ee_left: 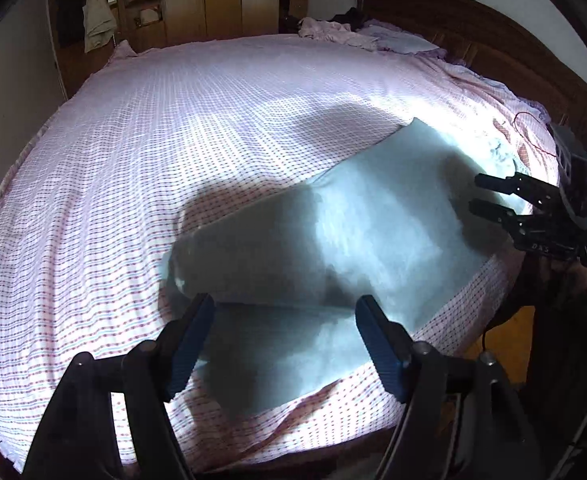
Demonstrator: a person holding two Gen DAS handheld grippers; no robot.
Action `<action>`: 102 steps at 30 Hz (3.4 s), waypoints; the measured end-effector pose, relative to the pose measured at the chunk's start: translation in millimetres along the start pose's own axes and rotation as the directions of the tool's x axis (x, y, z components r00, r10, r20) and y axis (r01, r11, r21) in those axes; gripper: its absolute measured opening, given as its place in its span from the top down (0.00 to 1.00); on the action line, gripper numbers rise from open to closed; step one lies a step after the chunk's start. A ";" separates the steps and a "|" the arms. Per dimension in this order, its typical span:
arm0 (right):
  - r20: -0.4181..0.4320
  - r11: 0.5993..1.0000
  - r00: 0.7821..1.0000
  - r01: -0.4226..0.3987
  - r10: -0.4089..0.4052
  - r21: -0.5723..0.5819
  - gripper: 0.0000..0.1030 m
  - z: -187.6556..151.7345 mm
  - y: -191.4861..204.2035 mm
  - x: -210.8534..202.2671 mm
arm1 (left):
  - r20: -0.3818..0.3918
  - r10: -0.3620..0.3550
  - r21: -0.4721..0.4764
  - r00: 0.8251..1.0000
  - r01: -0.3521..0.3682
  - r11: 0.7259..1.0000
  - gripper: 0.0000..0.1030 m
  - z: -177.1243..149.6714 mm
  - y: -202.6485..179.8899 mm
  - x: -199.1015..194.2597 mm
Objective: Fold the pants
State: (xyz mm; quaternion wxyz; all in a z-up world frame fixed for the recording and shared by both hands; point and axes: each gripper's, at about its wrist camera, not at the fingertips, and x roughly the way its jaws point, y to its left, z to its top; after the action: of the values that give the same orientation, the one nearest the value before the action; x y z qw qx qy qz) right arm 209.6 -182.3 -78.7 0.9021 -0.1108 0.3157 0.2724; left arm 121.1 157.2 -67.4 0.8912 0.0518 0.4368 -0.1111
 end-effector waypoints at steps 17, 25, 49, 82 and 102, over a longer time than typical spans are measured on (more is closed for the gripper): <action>-0.125 0.805 0.891 -0.449 0.437 -0.388 0.90 49.9 205.8 43.9 | -0.074 0.043 -0.295 0.996 -0.063 0.954 0.22 -46.5 90.2 -7.3; -0.135 0.845 0.922 -0.387 0.364 -0.369 0.90 79.1 220.4 95.7 | 0.018 0.042 -0.375 0.999 -0.032 0.927 0.22 -55.9 108.6 -26.2; -0.076 0.867 0.975 -0.222 0.210 -0.446 1.00 85.6 213.4 105.1 | -0.037 0.059 -0.325 0.998 -0.068 0.943 0.22 -45.0 92.1 -6.6; -0.180 0.680 0.908 -0.404 0.377 -0.612 1.00 33.7 241.4 52.2 | -0.055 0.020 -0.339 0.998 -0.038 0.940 0.22 -47.4 95.9 1.3; -0.156 0.667 0.824 -0.538 0.544 -0.515 0.97 65.4 243.9 52.5 | -0.042 -0.022 -0.387 0.999 0.004 0.922 0.22 -54.3 105.6 -2.0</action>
State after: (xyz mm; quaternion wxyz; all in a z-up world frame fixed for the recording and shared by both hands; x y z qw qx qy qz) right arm 140.2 65.9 -67.8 0.7137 -0.2591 0.2397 0.6051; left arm 104.0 270.3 -99.7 0.8729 -0.1253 0.4708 -0.0277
